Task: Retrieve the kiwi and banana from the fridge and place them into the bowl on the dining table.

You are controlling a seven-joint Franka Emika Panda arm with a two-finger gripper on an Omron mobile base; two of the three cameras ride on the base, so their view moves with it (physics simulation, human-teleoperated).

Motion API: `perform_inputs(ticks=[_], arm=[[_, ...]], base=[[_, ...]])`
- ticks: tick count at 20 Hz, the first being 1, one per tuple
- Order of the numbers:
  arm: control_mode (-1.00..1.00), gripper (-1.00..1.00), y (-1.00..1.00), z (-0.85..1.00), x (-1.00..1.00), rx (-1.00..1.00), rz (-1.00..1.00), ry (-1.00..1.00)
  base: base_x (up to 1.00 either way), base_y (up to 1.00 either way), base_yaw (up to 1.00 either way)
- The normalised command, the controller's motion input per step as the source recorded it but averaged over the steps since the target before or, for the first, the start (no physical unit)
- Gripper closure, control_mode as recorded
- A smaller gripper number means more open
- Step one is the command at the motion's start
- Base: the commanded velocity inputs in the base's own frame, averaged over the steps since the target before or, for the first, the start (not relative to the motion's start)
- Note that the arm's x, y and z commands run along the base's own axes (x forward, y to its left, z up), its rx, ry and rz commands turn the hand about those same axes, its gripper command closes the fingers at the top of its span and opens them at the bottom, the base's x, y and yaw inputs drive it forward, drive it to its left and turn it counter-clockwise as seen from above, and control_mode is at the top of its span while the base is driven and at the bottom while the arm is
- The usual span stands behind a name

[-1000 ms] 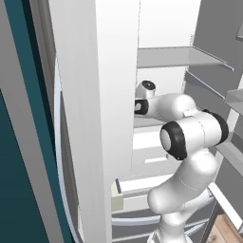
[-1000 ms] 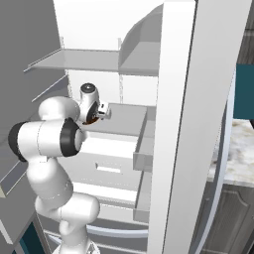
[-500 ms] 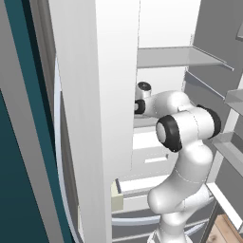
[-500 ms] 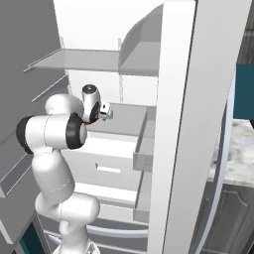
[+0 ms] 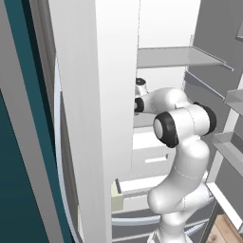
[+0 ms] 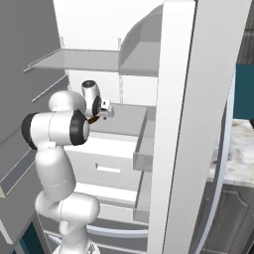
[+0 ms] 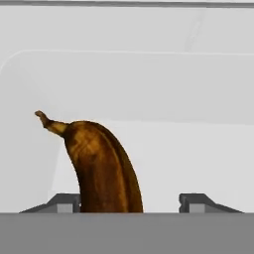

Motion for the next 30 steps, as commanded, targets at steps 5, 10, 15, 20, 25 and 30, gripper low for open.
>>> perform_inputs(ticks=[5,10,15,20,25,30], arm=[[-1.0,1.0,0.0,-0.8,-0.4,-0.06,-0.03,0.09],[-1.0,1.0,0.0,-0.67,-0.3,-0.01,-0.03,-0.01],[-1.0,1.0,-0.01,-0.03,-0.06,0.0,0.0,-0.01],[-1.0,1.0,-0.36,-0.08,-0.93,0.0,0.0,-0.06],[-1.0,1.0,-0.3,0.13,-1.0,0.0,0.01,-0.14],[-1.0,1.0,-0.31,0.55,-1.0,0.0,0.07,-0.29]], base=[[0.0,0.0,0.0],[0.0,0.0,0.0],[0.0,0.0,0.0],[0.0,0.0,0.0],[0.0,0.0,0.0],[0.0,0.0,0.0]])
